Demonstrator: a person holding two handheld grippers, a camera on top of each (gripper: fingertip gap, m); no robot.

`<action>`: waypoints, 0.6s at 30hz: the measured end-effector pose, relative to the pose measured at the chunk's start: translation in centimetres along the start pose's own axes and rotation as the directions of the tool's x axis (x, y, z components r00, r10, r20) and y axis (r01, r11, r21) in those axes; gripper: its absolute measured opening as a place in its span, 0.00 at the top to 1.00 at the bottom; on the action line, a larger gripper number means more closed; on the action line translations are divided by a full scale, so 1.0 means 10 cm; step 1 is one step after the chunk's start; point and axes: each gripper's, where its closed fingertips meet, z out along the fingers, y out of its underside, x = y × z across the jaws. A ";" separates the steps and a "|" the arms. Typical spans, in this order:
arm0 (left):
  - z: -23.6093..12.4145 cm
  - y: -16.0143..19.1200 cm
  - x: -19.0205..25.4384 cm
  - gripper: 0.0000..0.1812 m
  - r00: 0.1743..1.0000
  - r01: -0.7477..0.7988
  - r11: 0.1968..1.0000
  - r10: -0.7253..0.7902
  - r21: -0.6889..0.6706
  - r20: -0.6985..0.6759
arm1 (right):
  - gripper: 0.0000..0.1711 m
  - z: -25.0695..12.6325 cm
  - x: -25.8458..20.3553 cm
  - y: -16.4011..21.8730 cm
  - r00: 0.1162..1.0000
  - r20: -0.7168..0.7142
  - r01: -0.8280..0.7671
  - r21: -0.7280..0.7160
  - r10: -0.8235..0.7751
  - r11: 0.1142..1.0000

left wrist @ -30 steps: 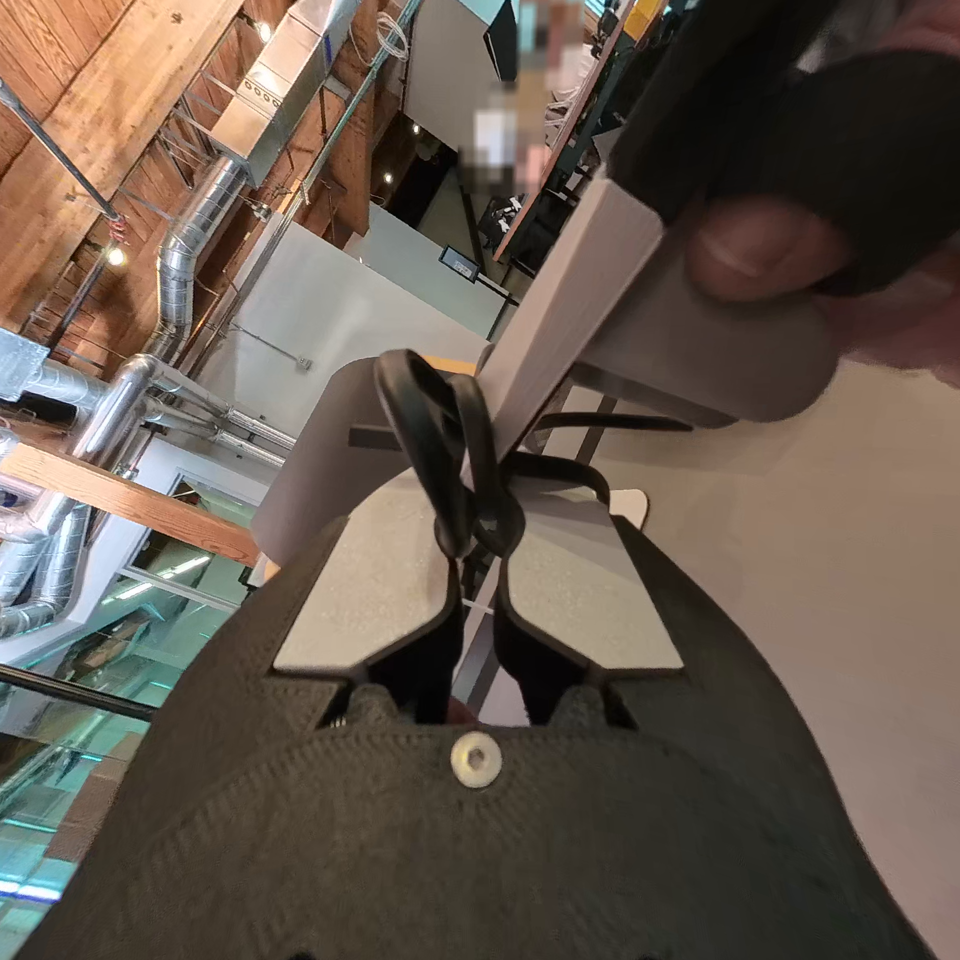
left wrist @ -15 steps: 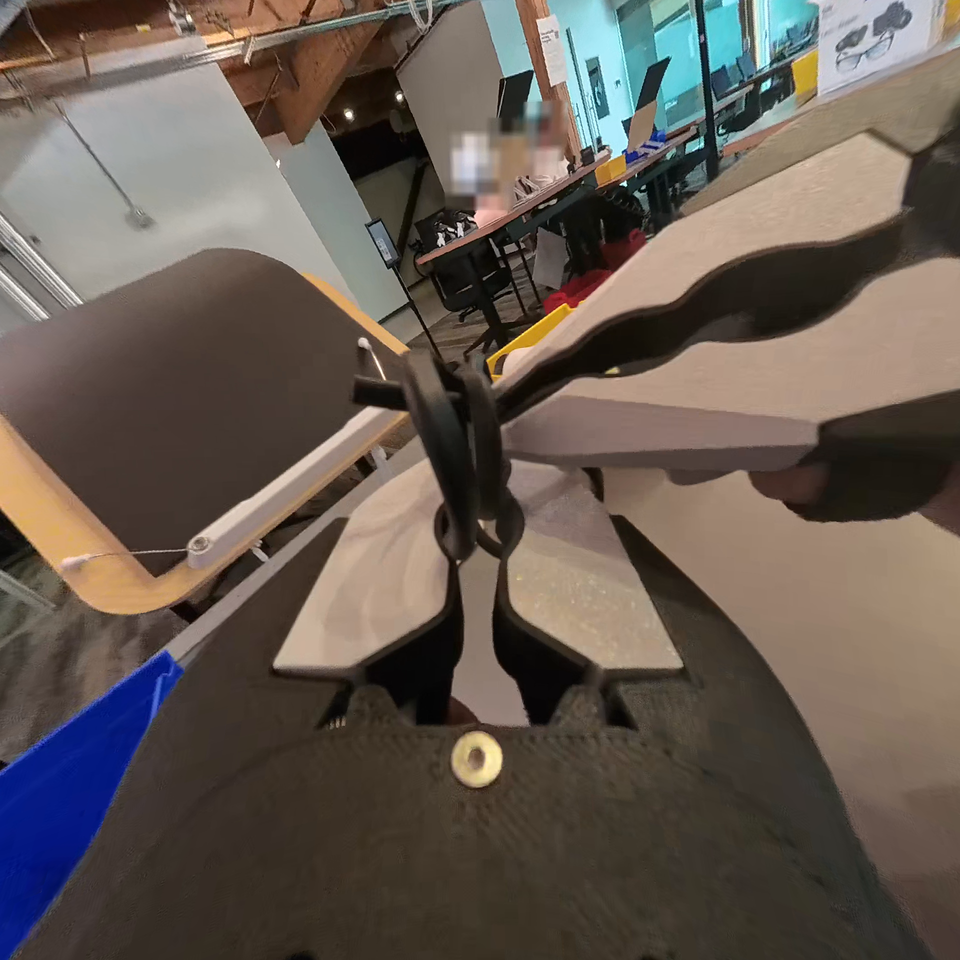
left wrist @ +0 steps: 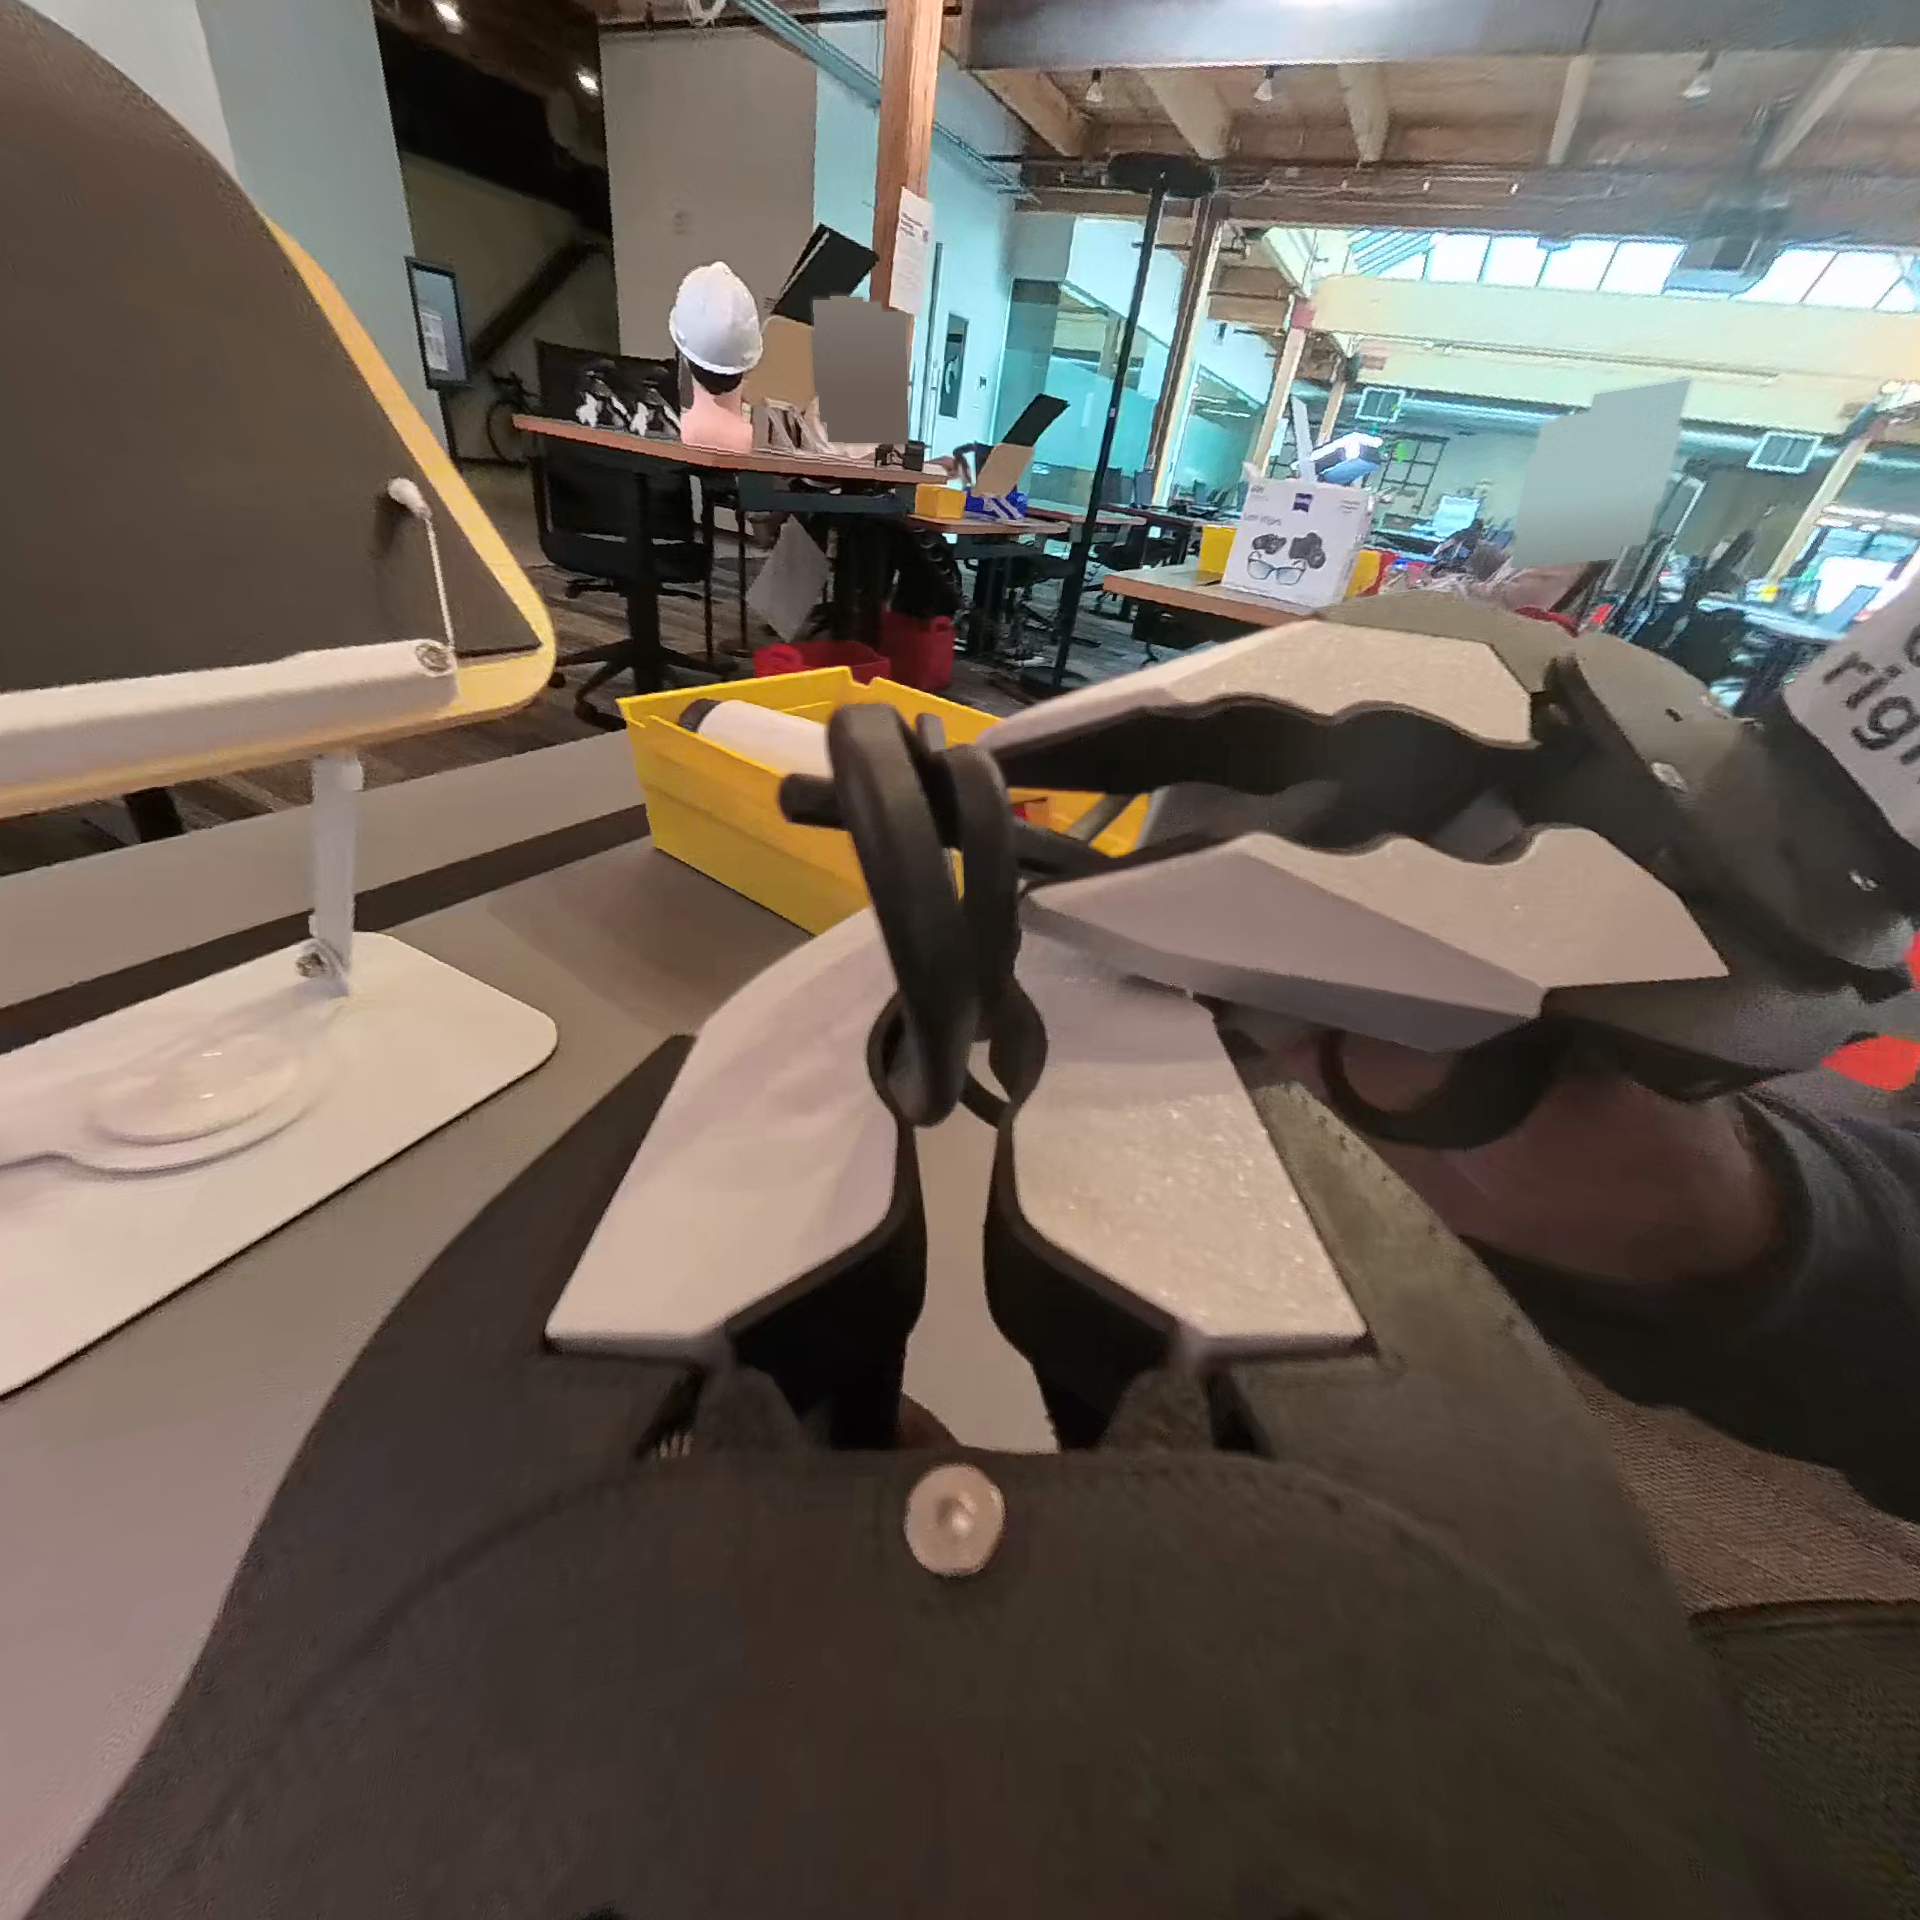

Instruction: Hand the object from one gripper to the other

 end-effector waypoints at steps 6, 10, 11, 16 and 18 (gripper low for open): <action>0.01 0.03 0.05 0.96 0.998 0.053 0.999 -0.053 0.002 -0.039 | 0.89 -0.04 0.02 -0.02 0.998 0.045 -0.038 0.004 0.038 0.999; 0.01 0.04 0.08 0.96 0.997 0.054 0.999 -0.054 0.002 -0.054 | 0.97 -0.03 0.02 0.05 0.997 0.065 -0.041 -0.025 0.043 0.999; 0.01 0.05 0.08 0.96 0.997 0.054 0.999 -0.054 -0.001 -0.055 | 0.96 -0.03 0.02 0.06 0.997 0.065 -0.043 -0.033 0.045 0.999; 0.00 0.07 0.10 0.96 0.998 0.019 1.000 -0.020 -0.024 -0.064 | 0.96 -0.04 0.03 0.02 0.995 0.069 -0.071 -0.032 0.073 0.997; -0.01 0.07 0.11 0.96 0.998 -0.022 0.999 0.020 -0.037 -0.062 | 0.96 -0.05 0.07 0.01 0.994 0.059 -0.089 -0.050 0.092 0.995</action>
